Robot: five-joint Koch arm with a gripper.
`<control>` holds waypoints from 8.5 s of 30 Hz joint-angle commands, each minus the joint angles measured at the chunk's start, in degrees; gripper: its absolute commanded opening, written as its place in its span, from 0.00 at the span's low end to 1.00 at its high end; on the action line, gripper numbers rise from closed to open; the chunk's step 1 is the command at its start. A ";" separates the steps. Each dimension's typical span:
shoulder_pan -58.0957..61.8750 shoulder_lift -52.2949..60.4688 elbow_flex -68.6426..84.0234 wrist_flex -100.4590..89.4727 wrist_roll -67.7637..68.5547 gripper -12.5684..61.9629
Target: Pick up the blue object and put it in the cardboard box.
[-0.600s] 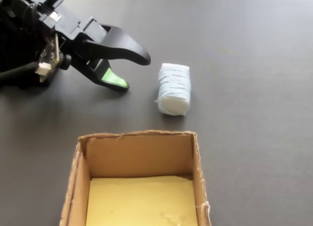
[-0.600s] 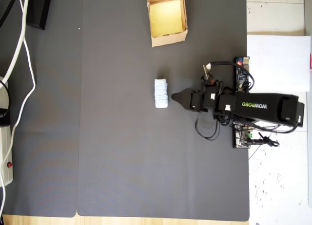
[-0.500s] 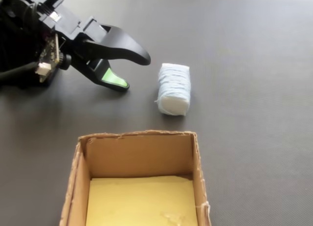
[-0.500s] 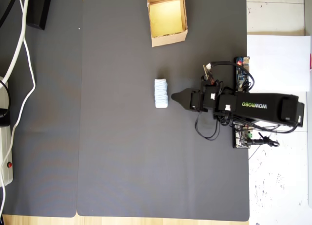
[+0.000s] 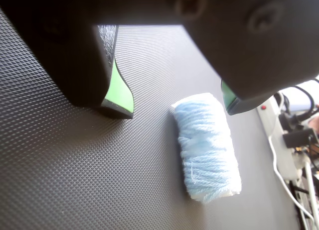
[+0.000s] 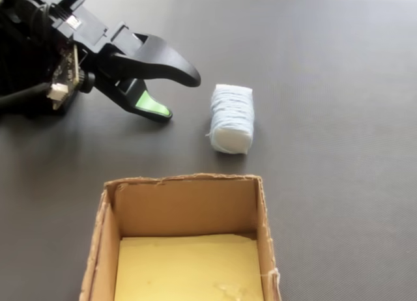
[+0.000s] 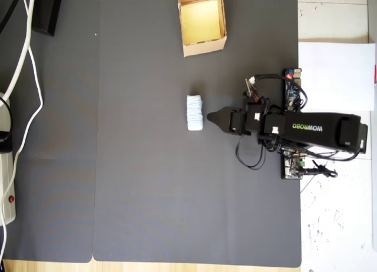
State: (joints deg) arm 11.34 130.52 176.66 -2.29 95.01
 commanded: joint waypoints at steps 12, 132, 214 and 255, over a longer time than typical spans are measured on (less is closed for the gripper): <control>-2.55 5.27 1.93 5.89 2.81 0.64; -0.88 -16.44 -28.83 -11.87 -5.10 0.25; -11.16 5.27 -15.29 -0.35 -10.99 0.63; -9.76 5.27 2.02 5.80 -11.34 0.63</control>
State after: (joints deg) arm 1.58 130.25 176.40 -3.16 83.23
